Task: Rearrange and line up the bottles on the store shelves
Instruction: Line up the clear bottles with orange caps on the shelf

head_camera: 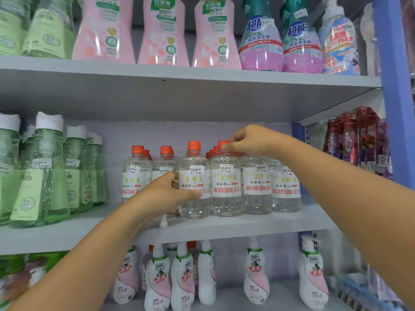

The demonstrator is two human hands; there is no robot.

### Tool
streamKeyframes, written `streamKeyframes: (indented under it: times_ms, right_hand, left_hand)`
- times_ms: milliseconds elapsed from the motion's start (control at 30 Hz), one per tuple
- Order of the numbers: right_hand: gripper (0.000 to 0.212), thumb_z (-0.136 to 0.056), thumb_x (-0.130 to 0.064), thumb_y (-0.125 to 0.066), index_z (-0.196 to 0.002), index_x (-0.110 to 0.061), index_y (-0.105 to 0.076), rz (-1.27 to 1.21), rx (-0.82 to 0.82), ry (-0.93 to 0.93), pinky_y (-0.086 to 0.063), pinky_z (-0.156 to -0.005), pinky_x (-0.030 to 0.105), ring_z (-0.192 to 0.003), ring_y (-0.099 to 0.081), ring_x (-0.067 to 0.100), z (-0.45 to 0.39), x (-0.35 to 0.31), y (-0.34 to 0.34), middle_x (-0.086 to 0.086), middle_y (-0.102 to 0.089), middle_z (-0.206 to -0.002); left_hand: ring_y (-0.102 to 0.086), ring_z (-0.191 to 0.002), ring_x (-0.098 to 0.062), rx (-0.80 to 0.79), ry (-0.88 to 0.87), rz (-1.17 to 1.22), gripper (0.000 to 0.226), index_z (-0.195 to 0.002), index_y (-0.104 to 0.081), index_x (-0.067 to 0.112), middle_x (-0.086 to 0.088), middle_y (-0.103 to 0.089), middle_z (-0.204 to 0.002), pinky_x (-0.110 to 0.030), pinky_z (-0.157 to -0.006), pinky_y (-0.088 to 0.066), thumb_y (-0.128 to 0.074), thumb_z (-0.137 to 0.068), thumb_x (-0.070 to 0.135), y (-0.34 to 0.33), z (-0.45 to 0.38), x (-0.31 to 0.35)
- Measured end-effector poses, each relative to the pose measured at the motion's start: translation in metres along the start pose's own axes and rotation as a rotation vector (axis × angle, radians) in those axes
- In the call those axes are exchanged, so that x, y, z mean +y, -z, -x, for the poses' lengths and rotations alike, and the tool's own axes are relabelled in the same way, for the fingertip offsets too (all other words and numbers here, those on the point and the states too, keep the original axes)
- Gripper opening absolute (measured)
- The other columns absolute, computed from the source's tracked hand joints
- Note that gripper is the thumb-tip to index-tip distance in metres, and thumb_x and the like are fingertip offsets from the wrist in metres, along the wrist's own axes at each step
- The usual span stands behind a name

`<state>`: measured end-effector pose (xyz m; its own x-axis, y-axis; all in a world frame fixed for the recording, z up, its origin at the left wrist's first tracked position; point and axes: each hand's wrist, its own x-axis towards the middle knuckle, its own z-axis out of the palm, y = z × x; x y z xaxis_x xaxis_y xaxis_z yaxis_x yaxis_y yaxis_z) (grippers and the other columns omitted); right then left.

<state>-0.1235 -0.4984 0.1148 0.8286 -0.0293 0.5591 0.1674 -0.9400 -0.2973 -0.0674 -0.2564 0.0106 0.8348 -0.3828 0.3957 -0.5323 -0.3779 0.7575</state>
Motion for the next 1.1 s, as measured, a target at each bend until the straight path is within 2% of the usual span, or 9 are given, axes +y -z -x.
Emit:
streamKeyframes:
  times_ms: [67, 133, 467, 533, 600, 700, 767, 867, 1100]
  right_hand:
    - [0.042, -0.082, -0.065, -0.070, -0.103, -0.029, -0.076, 0.021, -0.015, 0.011, -0.052, -0.087, 0.031, -0.091, -0.067, 0.008, -0.002, -0.001, -0.001, -0.009, -0.075, -0.098]
    - [0.042, -0.083, -0.065, -0.069, -0.100, -0.029, -0.076, 0.049, -0.017, 0.016, -0.053, -0.091, 0.035, -0.092, -0.068, 0.011, -0.005, -0.004, -0.003, -0.005, -0.075, -0.099]
    - [0.041, -0.083, -0.063, -0.071, -0.080, -0.022, -0.074, 0.041, -0.019, -0.030, -0.049, -0.075, 0.033, -0.084, -0.065, 0.016, -0.007, -0.007, -0.004, -0.001, -0.073, -0.085]
    - [0.042, -0.083, -0.066, -0.068, -0.085, -0.024, -0.074, 0.051, -0.037, -0.019, -0.048, -0.077, 0.034, -0.087, -0.065, 0.014, -0.003, -0.005, -0.001, -0.004, -0.073, -0.089]
    - [0.040, -0.087, -0.065, -0.064, -0.102, -0.030, -0.075, 0.003, -0.006, -0.007, -0.045, -0.082, 0.033, -0.095, -0.063, 0.012, 0.002, 0.001, 0.007, -0.009, -0.070, -0.104]
    - [0.027, -0.097, -0.045, -0.061, -0.114, -0.029, -0.074, -0.040, 0.039, -0.042, -0.039, -0.090, 0.032, -0.109, -0.058, 0.014, 0.007, 0.015, 0.025, -0.011, -0.066, -0.121]
    - [0.021, -0.097, -0.035, -0.063, -0.112, -0.030, -0.076, 0.059, -0.008, -0.065, -0.047, -0.086, 0.033, -0.108, -0.063, 0.019, 0.006, 0.022, 0.029, -0.010, -0.070, -0.117]
    - [0.014, -0.095, -0.034, -0.066, -0.104, -0.031, -0.077, 0.131, -0.014, -0.083, -0.058, -0.087, 0.039, -0.102, -0.070, 0.025, -0.001, 0.026, 0.024, -0.003, -0.076, -0.103]
    - [0.012, -0.093, -0.034, -0.071, -0.097, -0.027, -0.078, 0.107, 0.034, -0.069, -0.055, -0.066, 0.028, -0.081, -0.068, 0.015, 0.002, 0.024, 0.021, -0.007, -0.076, -0.087]
  left_hand:
    - [-0.071, -0.097, -0.012, -0.013, 0.003, -0.025, 0.041, -0.113, -0.060, 0.030, 0.010, -0.071, -0.108, -0.039, -0.083, -0.063, -0.084, -0.081, 0.038, 0.002, -0.002, 0.003]
    - [-0.071, -0.097, -0.013, -0.017, 0.006, -0.033, 0.039, -0.112, -0.061, 0.030, 0.009, -0.071, -0.108, -0.038, -0.082, -0.064, -0.084, -0.081, 0.036, 0.004, -0.003, 0.004]
    - [-0.071, -0.096, -0.014, 0.035, 0.003, -0.032, 0.047, -0.117, -0.059, 0.027, 0.006, -0.070, -0.108, -0.038, -0.080, -0.064, -0.085, -0.079, 0.038, -0.002, -0.002, 0.004]
    - [-0.070, -0.096, -0.013, 0.049, -0.004, -0.050, 0.050, -0.119, -0.058, 0.028, 0.008, -0.070, -0.108, -0.038, -0.081, -0.064, -0.085, -0.079, 0.041, -0.003, -0.001, 0.002]
    - [-0.070, -0.095, -0.011, 0.063, -0.022, -0.070, 0.047, -0.117, -0.058, 0.031, 0.010, -0.070, -0.107, -0.037, -0.081, -0.063, -0.083, -0.079, 0.045, -0.005, -0.001, 0.000]
    - [-0.069, -0.091, -0.009, 0.073, -0.046, -0.090, 0.035, -0.103, -0.056, 0.038, 0.012, -0.069, -0.104, -0.031, -0.074, -0.061, -0.081, -0.081, 0.048, -0.007, 0.003, 0.001]
    - [-0.070, -0.093, -0.010, 0.071, -0.047, -0.080, 0.037, -0.105, -0.058, 0.035, 0.011, -0.070, -0.105, -0.035, -0.080, -0.062, -0.082, -0.080, 0.047, -0.007, 0.002, 0.000]
    - [-0.071, -0.096, -0.012, 0.060, -0.029, -0.074, 0.040, -0.108, -0.059, 0.033, 0.010, -0.071, -0.106, -0.039, -0.085, -0.062, -0.083, -0.079, 0.046, -0.006, 0.001, -0.001]
    - [-0.071, -0.095, -0.012, 0.071, -0.012, -0.048, 0.045, -0.116, -0.060, 0.029, 0.009, -0.072, -0.106, -0.040, -0.085, -0.062, -0.084, -0.079, 0.041, -0.007, 0.000, 0.001]
